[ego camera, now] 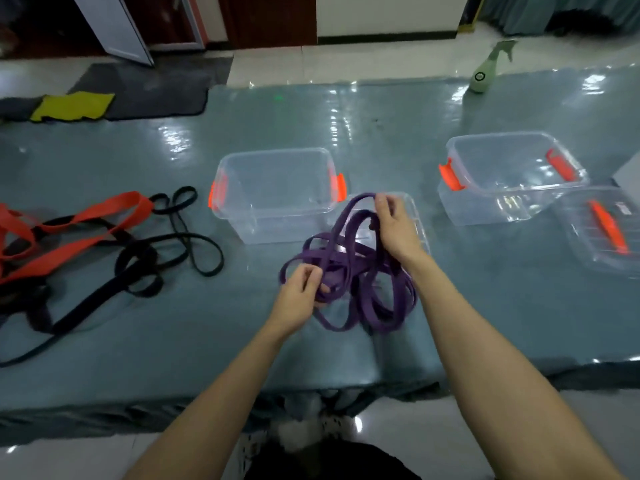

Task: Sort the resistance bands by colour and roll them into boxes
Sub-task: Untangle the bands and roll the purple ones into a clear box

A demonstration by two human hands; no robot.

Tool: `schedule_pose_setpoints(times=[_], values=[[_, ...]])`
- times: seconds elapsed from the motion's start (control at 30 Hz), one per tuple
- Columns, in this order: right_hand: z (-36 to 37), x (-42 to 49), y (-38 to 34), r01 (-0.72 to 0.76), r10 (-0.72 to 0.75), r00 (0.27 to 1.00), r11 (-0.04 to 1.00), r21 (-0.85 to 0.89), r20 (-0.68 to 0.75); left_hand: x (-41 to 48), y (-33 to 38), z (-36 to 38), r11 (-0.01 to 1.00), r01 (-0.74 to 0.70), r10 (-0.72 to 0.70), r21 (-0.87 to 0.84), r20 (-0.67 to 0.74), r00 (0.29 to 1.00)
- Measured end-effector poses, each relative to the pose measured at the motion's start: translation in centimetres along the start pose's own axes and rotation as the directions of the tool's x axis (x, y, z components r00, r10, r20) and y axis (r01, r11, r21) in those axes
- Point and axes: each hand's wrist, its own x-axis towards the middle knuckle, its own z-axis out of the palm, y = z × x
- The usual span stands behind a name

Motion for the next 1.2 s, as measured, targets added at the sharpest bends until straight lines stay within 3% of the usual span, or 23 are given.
schedule_pose_setpoints(times=[0.07,0.1,0.17,0.27,0.33,0.4,0.5,0.6,0.73,0.8,0.9,1.07,1.2], values=[[-0.5,0.3,5.1,-0.115,0.135,0.991,0.889,-0.444,0.016,1.1,-0.3,2.1,0.969,0.04,-0.04,0.243,-0.005,0.999],[-0.7,-0.3,7.5,-0.171,0.192,0.981,0.807,-0.566,-0.024,1.4,-0.5,2.7,0.928,0.036,-0.032,0.371,-0.016,0.999],[-1.2,-2.3,11.2,-0.187,0.169,0.982,0.766,-0.614,-0.088,1.5,-0.9,3.3,0.846,-0.004,0.029,0.533,-0.039,0.999],[-0.7,-4.8,14.7,-0.052,0.045,0.999,0.801,-0.597,-0.026,1.1,-1.2,3.5,0.667,-0.049,0.101,0.744,-0.026,0.995],[0.1,-5.1,15.1,-0.025,0.014,1.0,0.791,-0.611,-0.023,0.7,-0.8,3.5,0.529,-0.065,0.254,0.846,-0.085,0.963],[1.1,-4.8,14.5,-0.036,0.003,0.999,0.782,-0.622,-0.054,0.4,-0.3,3.6,0.535,-0.073,0.364,0.842,-0.152,0.919],[2.3,-4.8,14.0,-0.005,-0.044,0.997,0.745,-0.667,-0.057,0.5,-0.2,3.8,0.706,-0.075,0.204,0.704,-0.101,0.974],[2.6,-4.5,14.1,0.036,-0.045,0.999,0.637,-0.77,0.01,0.8,-0.1,3.7,0.645,-0.163,0.198,0.747,0.043,0.979],[0.9,-3.8,12.0,0.029,0.016,0.998,0.65,-0.759,0.053,0.7,0.3,2.7,0.463,-0.203,0.284,0.863,0.072,0.956],[-0.1,-4.6,10.6,0.035,-0.043,0.999,0.603,-0.797,0.012,0.7,0.3,2.2,0.384,-0.224,0.313,0.896,0.102,0.944],[-1.0,-7.0,9.4,0.104,-0.185,0.983,0.52,-0.848,0.007,0.6,0.5,1.6,0.391,-0.269,0.342,0.88,0.133,0.93],[0.5,-9.2,6.8,0.348,-0.262,0.931,0.421,-0.837,0.255,0.2,1.5,-1.5,0.31,-0.319,0.442,0.896,0.161,0.882],[5.3,-9.3,3.8,0.508,-0.316,0.854,0.334,-0.794,0.414,-1.0,1.1,-7.5,0.223,-0.233,0.454,0.947,0.11,0.884]])
